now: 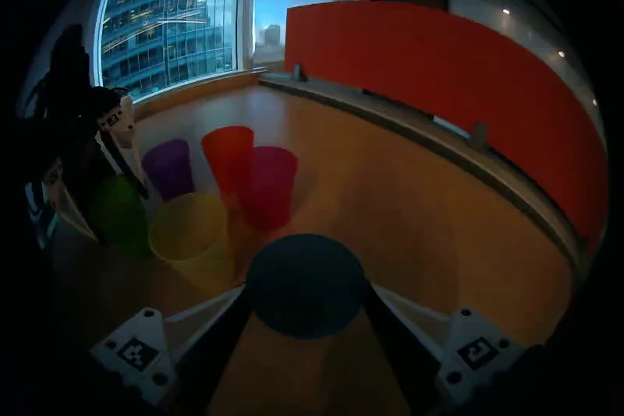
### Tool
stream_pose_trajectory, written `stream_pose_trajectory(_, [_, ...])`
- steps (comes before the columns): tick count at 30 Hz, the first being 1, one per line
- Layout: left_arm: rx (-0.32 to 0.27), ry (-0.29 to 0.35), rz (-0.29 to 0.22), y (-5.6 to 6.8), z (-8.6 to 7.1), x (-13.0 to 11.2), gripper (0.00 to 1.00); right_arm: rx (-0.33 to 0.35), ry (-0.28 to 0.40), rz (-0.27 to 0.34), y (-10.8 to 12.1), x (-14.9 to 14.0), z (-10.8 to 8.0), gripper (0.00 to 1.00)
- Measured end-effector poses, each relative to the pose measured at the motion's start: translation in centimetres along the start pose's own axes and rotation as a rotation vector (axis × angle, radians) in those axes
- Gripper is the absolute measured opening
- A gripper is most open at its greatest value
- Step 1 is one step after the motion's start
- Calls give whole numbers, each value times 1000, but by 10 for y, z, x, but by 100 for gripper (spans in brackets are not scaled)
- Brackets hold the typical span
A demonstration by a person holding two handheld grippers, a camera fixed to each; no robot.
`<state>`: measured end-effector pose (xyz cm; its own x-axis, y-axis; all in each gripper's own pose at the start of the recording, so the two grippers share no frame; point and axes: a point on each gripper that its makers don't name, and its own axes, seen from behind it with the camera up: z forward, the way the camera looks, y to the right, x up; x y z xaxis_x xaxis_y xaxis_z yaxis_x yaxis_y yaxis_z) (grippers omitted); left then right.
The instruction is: Pour water
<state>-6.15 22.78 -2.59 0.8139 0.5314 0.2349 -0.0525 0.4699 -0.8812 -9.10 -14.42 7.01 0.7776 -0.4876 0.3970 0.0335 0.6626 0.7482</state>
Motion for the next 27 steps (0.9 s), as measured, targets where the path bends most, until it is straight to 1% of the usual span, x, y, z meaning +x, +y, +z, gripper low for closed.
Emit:
stream_pose_trajectory(7, [9, 21, -7, 0, -8, 5, 89, -5, 1, 2, 1, -1, 3, 100])
stream_pose_trajectory(9, [12, 29, -9, 0, -11, 7, 89, -8, 3, 1, 2, -1, 4, 97])
stream_pose_trajectory(11, [16, 36, -11, -1, -13, 9, 89, -11, 6, 2, 2, 0, 4, 91])
stream_pose_trajectory(15, [26, 54, -17, -1, -17, 14, 90, -16, 17, 9, 2, 3, 3, 90])
stream_pose_trajectory(20, [42, 75, -29, -3, -23, 20, 90, -27, 44, 23, 4, 13, -5, 90])
stream_pose_trajectory(27, [75, 124, -47, -10, -32, 37, 89, -45, 87, 21, 5, 31, -24, 90])
